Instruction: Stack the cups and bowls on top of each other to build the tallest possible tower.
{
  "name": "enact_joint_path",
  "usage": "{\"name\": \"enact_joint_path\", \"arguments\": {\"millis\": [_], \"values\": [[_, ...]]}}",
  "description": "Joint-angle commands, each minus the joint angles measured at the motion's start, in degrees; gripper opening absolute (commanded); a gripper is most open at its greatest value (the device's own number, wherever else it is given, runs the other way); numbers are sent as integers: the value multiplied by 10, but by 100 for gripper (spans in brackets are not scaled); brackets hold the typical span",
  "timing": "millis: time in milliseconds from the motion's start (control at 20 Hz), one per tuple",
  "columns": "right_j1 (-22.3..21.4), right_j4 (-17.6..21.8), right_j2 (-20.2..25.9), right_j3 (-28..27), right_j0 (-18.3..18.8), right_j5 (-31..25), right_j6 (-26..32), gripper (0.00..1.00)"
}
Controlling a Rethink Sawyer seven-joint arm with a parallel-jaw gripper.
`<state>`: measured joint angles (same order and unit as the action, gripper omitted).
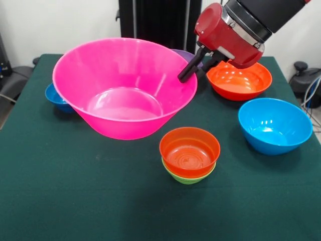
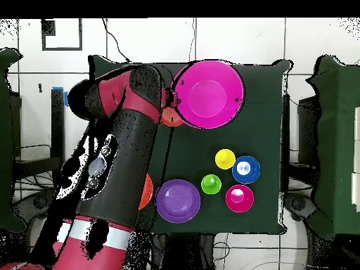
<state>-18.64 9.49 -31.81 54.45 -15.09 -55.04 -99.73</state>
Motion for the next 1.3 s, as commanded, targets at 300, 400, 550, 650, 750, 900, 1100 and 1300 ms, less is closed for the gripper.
{"name": "enact_joint_path", "arguments": {"millis": [300, 400, 550, 650, 750, 900, 1100, 1300], "values": [[-98, 36, 112, 101, 41, 172, 57, 0], [-90, 35, 111, 88, 39, 163, 53, 0], [-80, 32, 112, 73, 37, 157, 47, 0], [-79, 36, 107, 73, 33, 160, 42, 0], [-77, 38, 106, 68, 32, 153, 44, 0], [-73, 37, 110, 56, 31, 138, 50, 0], [-57, 33, 96, 33, 13, 107, 27, 0], [-36, 23, 83, 4, -9, 55, 0, 0]]}}
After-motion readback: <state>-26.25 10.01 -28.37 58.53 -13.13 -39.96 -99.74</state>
